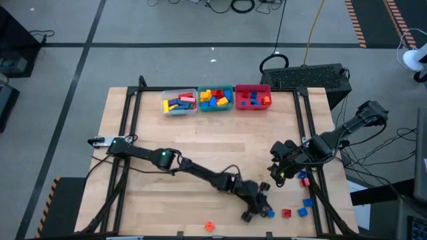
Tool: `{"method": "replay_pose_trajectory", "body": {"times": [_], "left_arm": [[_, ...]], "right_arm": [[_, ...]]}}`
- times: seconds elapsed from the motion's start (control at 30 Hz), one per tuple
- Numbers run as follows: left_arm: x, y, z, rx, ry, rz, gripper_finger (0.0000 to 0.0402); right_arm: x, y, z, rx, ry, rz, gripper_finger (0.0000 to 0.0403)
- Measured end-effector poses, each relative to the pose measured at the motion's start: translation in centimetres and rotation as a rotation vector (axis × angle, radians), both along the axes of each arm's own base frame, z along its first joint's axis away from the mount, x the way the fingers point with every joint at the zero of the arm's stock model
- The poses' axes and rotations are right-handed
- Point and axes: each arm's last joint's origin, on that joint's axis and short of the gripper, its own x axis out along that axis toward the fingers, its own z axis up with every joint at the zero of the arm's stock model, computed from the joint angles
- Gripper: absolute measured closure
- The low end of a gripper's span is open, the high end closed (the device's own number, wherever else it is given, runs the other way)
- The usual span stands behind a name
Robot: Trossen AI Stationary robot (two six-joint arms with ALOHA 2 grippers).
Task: Sort blocks by size
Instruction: Put the blue 4 stud game piece into the red bin
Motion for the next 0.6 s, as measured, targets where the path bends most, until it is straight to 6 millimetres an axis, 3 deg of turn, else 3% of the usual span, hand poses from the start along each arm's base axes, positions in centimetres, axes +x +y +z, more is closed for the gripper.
{"method": "replay_pose_trajectory", "body": {"times": [0.13, 0.3, 0.6], "left_arm": [[0.6, 2.7, 2.6, 0.014, 0.032, 0.076, 0.0306], [0.8, 5.3, 3.5, -0.013, 0.087, 0.138, 0.0306], [0.6, 6.9, 4.9, 0.001, 0.140, 0.207, 0.0306]], "right_arm": [[0.0, -0.1, 0.0, -0.064, -0.017, 0.037, 0.0200], [-0.2, -0.3, -0.1, -0.129, 0.006, 0.088, 0.0200], [-2.3, -2.0, -0.6, -0.355, 0.144, -0.090, 0.0200]]}}
